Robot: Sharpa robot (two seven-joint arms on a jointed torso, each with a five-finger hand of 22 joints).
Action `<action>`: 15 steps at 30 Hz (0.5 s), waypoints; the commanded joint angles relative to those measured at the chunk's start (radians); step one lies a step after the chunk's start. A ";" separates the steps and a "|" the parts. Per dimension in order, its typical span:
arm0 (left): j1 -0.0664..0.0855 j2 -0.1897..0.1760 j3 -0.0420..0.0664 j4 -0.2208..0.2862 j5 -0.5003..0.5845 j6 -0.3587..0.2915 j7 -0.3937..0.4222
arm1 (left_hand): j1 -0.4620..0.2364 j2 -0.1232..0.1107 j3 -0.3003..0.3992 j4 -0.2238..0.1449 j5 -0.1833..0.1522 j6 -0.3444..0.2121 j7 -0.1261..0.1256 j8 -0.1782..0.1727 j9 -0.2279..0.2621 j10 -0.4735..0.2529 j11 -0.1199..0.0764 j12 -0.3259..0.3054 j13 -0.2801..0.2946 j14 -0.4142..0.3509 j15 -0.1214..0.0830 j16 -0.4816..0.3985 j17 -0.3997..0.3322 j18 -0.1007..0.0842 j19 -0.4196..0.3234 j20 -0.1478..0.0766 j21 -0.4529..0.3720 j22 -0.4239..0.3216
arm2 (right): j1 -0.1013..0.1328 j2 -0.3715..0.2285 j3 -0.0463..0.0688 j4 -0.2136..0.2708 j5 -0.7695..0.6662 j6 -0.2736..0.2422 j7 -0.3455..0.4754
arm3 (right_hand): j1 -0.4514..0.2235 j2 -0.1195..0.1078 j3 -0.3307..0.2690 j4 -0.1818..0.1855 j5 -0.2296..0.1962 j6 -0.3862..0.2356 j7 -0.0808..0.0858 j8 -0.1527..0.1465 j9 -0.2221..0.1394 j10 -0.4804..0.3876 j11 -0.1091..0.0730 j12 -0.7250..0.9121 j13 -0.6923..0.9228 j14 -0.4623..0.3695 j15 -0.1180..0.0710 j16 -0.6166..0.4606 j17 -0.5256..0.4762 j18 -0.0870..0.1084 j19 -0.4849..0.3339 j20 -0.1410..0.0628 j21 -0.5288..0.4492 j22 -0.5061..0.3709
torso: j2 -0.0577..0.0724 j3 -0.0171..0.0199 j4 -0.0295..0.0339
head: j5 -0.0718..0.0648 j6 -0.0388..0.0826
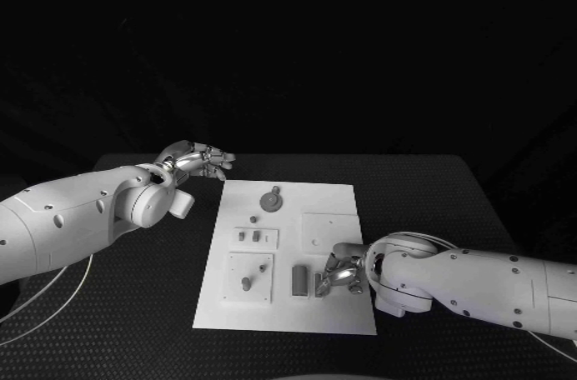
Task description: Assemble the parts on the task board
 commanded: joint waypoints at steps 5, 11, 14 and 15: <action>0.001 0.000 0.001 0.002 -0.004 0.012 0.006 | 0.002 0.007 -0.001 -0.006 -0.004 0.006 -0.001 0.004 -0.001 0.001 -0.002 0.003 0.001 0.001 0.004 -0.004 0.001 0.002 0.001 0.007 -0.007 0.002 | -0.007 0.007 -0.002 -0.004 -0.051 0.029 -0.014 | 0.004 0.015 -0.009 -0.006 -0.002 0.009 -0.003 0.008 0.001 0.013 -0.005 0.009 0.006 0.005 -0.005 -0.007 0.002 0.053 0.001 0.001 0.003 -0.001 | 0.000 -0.0002 -0.0003 | 0.001 -0.002; 0.001 -0.001 0.001 0.002 -0.004 0.013 0.005 | 0.002 0.007 -0.001 -0.006 -0.004 0.006 -0.001 0.004 -0.001 0.001 -0.002 0.003 0.001 0.001 0.004 -0.005 0.002 0.002 0.001 0.007 -0.007 0.002 | -0.008 0.008 -0.002 -0.007 -0.066 0.033 -0.016 | 0.018 0.031 -0.010 -0.023 -0.002 0.012 -0.004 0.011 0.002 0.018 -0.007 0.010 0.012 0.008 -0.007 -0.007 0.004 0.053 0.000 0.000 0.004 -0.001 | 0.000 0.0000 -0.0005 | -0.001 -0.003; 0.001 -0.001 0.001 0.002 -0.004 0.012 0.005 | 0.002 0.007 -0.001 -0.006 -0.004 0.006 -0.001 0.004 -0.001 0.001 -0.002 0.003 0.001 0.001 0.004 -0.005 0.002 0.002 0.001 0.007 -0.007 0.002 | -0.008 0.008 -0.002 -0.009 -0.070 0.033 -0.015 | 0.032 0.048 -0.011 -0.041 -0.002 0.014 -0.005 0.013 0.002 0.021 -0.007 0.010 0.014 0.009 -0.008 -0.008 0.006 0.053 -0.001 0.001 0.005 0.000 | 0.000 -0.0001 -0.0009 | -0.003 -0.004; 0.001 -0.001 0.001 0.002 -0.004 0.012 0.005 | 0.003 0.007 -0.001 -0.006 -0.004 0.006 -0.001 0.004 -0.001 0.001 -0.002 0.003 0.001 0.001 0.004 -0.005 0.002 0.002 0.001 0.007 -0.007 0.002 | -0.008 0.008 -0.002 -0.011 -0.072 0.032 -0.014 | 0.038 0.054 -0.010 -0.047 -0.002 0.014 -0.006 0.014 0.002 0.022 -0.008 0.010 0.015 0.009 -0.008 -0.008 0.006 0.053 -0.001 0.001 0.005 0.000 | 0.000 -0.0001 -0.0009 | -0.003 -0.004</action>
